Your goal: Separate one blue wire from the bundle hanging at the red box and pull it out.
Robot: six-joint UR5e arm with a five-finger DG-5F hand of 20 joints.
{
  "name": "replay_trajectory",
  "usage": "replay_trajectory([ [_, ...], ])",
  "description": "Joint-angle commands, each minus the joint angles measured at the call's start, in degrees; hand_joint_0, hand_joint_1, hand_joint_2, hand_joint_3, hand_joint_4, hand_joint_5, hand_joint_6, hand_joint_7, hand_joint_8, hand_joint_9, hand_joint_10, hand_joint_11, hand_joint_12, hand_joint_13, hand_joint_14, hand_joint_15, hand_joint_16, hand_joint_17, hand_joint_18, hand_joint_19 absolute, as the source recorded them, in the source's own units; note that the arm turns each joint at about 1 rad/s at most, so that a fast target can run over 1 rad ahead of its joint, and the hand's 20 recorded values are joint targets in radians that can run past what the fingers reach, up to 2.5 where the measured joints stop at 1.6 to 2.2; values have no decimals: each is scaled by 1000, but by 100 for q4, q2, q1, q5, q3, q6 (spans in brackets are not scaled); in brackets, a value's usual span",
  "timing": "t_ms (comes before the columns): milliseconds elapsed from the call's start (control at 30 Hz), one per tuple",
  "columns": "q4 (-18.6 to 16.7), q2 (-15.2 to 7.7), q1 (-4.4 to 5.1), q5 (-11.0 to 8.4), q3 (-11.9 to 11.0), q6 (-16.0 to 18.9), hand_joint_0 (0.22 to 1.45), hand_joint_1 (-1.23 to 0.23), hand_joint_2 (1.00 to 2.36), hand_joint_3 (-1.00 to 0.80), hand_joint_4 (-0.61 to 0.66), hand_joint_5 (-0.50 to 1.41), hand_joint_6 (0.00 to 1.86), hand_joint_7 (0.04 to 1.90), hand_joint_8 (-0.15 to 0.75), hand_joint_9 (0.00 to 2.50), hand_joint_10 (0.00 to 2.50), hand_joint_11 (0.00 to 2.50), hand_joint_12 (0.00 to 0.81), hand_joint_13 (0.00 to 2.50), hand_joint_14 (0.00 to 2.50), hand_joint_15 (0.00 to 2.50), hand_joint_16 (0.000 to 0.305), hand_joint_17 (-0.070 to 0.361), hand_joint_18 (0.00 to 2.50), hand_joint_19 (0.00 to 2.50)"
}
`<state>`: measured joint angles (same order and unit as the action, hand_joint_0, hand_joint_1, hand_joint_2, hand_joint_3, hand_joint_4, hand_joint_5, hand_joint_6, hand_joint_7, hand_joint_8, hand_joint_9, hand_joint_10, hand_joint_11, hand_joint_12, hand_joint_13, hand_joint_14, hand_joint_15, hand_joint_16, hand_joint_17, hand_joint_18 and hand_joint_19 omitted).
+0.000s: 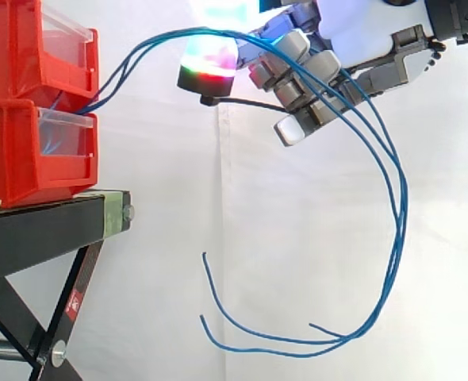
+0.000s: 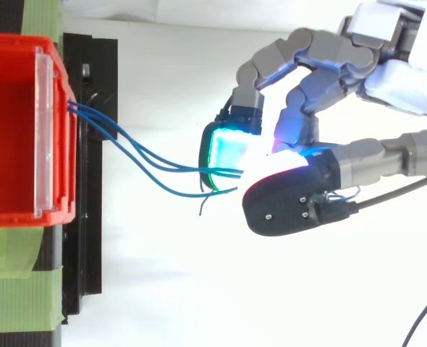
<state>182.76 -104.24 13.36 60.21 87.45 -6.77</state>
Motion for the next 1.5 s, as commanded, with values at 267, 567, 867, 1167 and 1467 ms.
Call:
replay_trajectory([
  [267, 5, 0, 9, 0, 0, 343, 656, -842, 1006, 48, 178, -204, 953, 821, 352, 794, 1096, 1310, 469, 737, 1379, 1272, 59, 132, 867, 787],
  [567, 32, 0, 9, -9, 0, 1134, 626, -921, 1015, -67, 179, -229, 947, 869, 332, 723, 905, 1468, 435, 692, 1145, 1448, 57, 128, 791, 769],
  [867, 41, 0, 9, -9, 0, 1169, 644, -958, 1019, -122, 186, -245, 940, 890, 306, 644, 778, 1539, 399, 658, 931, 1583, 54, 121, 745, 707],
  [1167, 41, 0, 9, -9, 0, 1169, 650, -974, 1017, -183, 205, -253, 938, 870, 314, 531, 861, 1444, 396, 572, 1011, 1444, 54, 121, 688, 658],
  [1467, 41, 0, 9, -9, 0, 1169, 641, -990, 1012, -324, 197, -262, 943, 828, 303, 448, 1017, 1367, 383, 500, 1135, 1364, 52, 118, 628, 693],
])
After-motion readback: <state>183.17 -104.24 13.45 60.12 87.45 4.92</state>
